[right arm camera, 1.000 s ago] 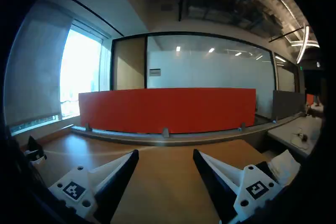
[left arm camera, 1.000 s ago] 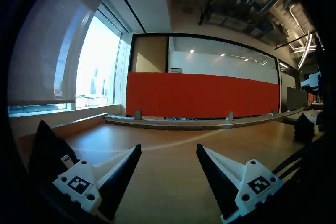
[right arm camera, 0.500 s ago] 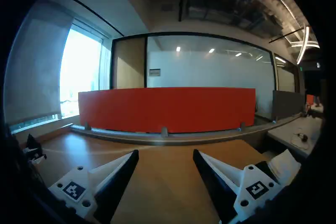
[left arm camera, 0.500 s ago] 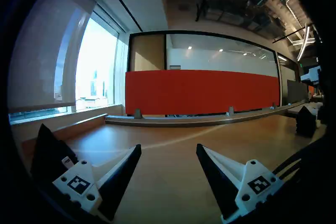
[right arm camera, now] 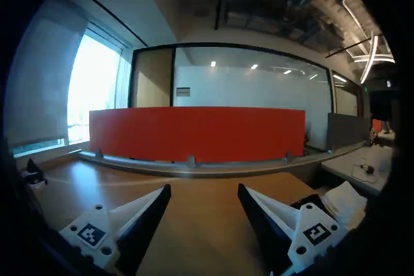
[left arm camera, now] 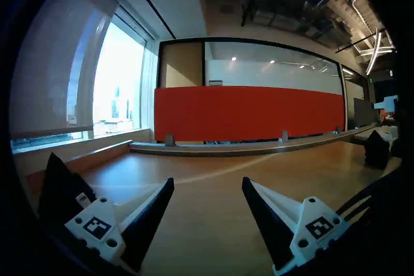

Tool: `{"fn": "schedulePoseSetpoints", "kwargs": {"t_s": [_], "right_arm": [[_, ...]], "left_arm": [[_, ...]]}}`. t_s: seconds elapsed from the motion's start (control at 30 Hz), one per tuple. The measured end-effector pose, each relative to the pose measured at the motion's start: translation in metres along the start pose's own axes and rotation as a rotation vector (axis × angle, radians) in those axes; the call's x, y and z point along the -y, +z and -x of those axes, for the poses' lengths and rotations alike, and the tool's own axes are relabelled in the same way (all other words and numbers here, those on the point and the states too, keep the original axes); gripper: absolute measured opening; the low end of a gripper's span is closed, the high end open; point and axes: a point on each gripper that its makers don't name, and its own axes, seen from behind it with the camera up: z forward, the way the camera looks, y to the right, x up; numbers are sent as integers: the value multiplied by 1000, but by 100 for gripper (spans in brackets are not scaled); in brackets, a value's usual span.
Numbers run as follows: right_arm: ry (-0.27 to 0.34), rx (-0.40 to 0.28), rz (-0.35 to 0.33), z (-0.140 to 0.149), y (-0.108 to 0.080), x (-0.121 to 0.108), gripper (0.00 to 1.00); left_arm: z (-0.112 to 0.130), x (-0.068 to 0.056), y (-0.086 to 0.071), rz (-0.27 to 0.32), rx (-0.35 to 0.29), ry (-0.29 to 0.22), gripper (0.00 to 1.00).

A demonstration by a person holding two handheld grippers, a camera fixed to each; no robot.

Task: Fold towel

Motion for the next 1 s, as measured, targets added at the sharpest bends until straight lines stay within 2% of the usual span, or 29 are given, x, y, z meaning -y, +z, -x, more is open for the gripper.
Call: {"fn": "schedulePoseSetpoints", "kwargs": {"t_s": [0.17, 0.37, 1.0], "right_arm": [[5, 3, 26, 26, -2, -14, 100], [12, 8, 18, 57, -2, -17, 100], [43, -4, 8, 98, -1, -17, 100]], "left_arm": [[0, -1, 0, 0, 0, 0, 98], [0, -1, 0, 0, 0, -1, 98], [0, 0, 0, 0, 0, -1, 97]]}}
